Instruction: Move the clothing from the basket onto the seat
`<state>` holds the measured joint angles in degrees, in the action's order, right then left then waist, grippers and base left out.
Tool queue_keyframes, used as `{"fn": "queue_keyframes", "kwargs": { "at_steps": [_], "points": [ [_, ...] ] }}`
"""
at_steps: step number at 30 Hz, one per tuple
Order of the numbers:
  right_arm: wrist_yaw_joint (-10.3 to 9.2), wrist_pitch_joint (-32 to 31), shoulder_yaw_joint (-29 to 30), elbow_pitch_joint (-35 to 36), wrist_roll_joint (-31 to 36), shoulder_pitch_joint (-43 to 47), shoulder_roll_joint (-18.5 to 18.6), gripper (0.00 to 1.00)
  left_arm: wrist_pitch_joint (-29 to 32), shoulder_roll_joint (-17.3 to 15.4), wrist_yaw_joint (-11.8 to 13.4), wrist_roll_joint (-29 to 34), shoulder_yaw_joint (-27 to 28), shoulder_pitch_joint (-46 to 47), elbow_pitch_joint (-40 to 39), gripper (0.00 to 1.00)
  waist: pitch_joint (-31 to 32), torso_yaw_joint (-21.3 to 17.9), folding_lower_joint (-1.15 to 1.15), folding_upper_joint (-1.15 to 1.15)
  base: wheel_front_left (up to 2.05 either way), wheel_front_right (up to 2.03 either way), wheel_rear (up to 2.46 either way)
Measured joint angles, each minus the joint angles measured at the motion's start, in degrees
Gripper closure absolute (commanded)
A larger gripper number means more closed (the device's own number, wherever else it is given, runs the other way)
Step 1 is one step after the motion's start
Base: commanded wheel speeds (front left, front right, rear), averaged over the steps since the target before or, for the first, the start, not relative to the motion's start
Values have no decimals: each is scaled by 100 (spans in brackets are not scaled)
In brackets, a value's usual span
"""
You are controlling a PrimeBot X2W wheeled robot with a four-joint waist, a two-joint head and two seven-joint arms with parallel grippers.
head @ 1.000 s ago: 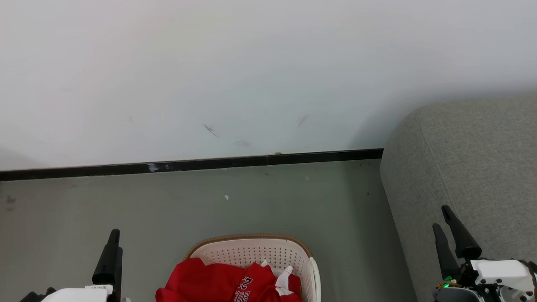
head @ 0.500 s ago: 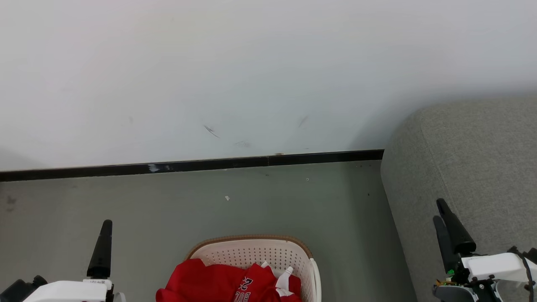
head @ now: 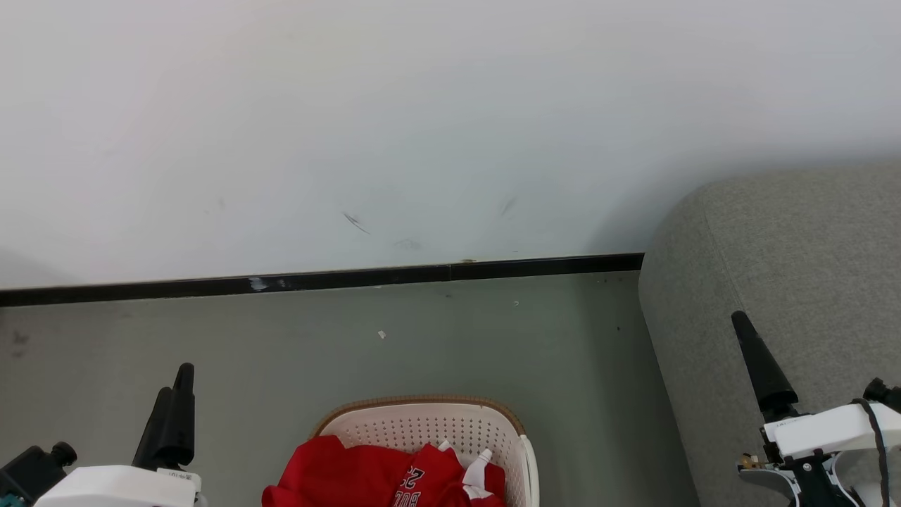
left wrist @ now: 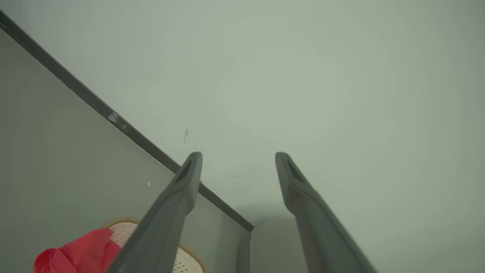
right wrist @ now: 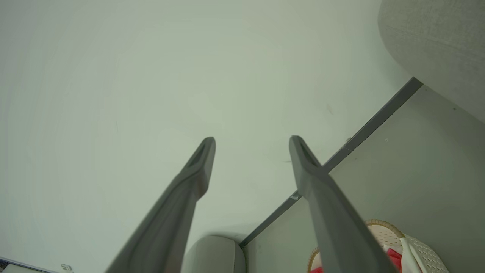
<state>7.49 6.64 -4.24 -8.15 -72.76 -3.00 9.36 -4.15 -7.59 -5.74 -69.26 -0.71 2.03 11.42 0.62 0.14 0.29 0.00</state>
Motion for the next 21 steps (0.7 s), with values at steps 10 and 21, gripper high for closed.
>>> {"fn": "queue_keyframes", "kwargs": {
  "at_steps": [10, 21],
  "points": [
    [0, 145, -16, 96, 1168, -20, 41, 0, -204, -291, 4, 1204, -328, 96, -57, 0, -12, -6, -20, 0, 0, 0, 0],
    [0, 301, -69, 76, 2844, -21, 213, 0, -430, -393, 138, 2268, -648, 105, -52, 0, -13, -13, -24, 0, 0, 0, 0]
  ]
}}
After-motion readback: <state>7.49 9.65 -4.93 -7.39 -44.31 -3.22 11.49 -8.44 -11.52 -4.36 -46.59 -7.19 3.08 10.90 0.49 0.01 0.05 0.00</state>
